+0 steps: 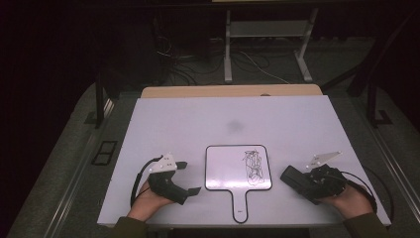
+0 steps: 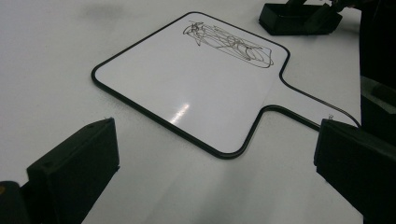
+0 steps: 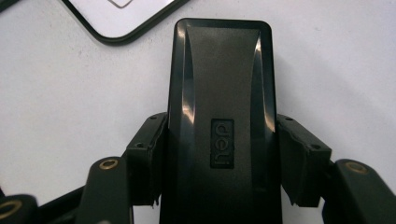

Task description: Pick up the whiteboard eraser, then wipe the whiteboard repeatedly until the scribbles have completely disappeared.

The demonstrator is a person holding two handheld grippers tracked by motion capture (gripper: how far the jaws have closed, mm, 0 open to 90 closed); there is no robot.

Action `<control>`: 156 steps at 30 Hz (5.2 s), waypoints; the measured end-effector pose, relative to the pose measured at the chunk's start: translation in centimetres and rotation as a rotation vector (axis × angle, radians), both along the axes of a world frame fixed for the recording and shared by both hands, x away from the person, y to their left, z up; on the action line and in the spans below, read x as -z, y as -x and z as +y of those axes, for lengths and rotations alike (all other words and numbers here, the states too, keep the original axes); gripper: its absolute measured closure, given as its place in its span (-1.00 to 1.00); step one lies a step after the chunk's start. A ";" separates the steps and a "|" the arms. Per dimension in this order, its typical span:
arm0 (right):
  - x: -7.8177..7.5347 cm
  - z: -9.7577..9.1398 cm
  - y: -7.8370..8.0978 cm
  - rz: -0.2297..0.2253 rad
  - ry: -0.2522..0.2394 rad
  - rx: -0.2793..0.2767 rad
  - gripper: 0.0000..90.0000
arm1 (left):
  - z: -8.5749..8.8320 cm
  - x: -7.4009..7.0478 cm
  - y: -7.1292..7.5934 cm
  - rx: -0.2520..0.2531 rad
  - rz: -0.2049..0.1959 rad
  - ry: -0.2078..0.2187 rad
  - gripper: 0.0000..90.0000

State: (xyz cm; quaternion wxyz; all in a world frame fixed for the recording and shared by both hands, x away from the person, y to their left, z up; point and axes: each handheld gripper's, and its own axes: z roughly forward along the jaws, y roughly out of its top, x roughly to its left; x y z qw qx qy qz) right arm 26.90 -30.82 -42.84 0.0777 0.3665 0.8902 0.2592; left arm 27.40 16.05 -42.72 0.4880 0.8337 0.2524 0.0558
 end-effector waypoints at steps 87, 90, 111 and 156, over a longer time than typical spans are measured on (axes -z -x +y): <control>-4.8 6.2 -7.8 -0.046 -0.130 -0.094 -0.14 | -0.1 0.1 -0.1 -0.016 0.002 0.001 -1.00; -5.0 6.7 -8.2 -0.047 -0.130 -0.100 -0.14 | -0.1 0.1 -0.1 -0.015 0.000 0.003 -1.00; -3.3 10.6 -11.2 -0.028 -0.083 -0.135 -0.14 | 0.1 0.1 -0.1 -0.016 0.004 0.023 -1.00; -0.3 13.5 -10.7 -0.045 0.040 -0.200 -0.14 | 0.0 0.2 -0.2 -0.010 0.008 0.023 -1.00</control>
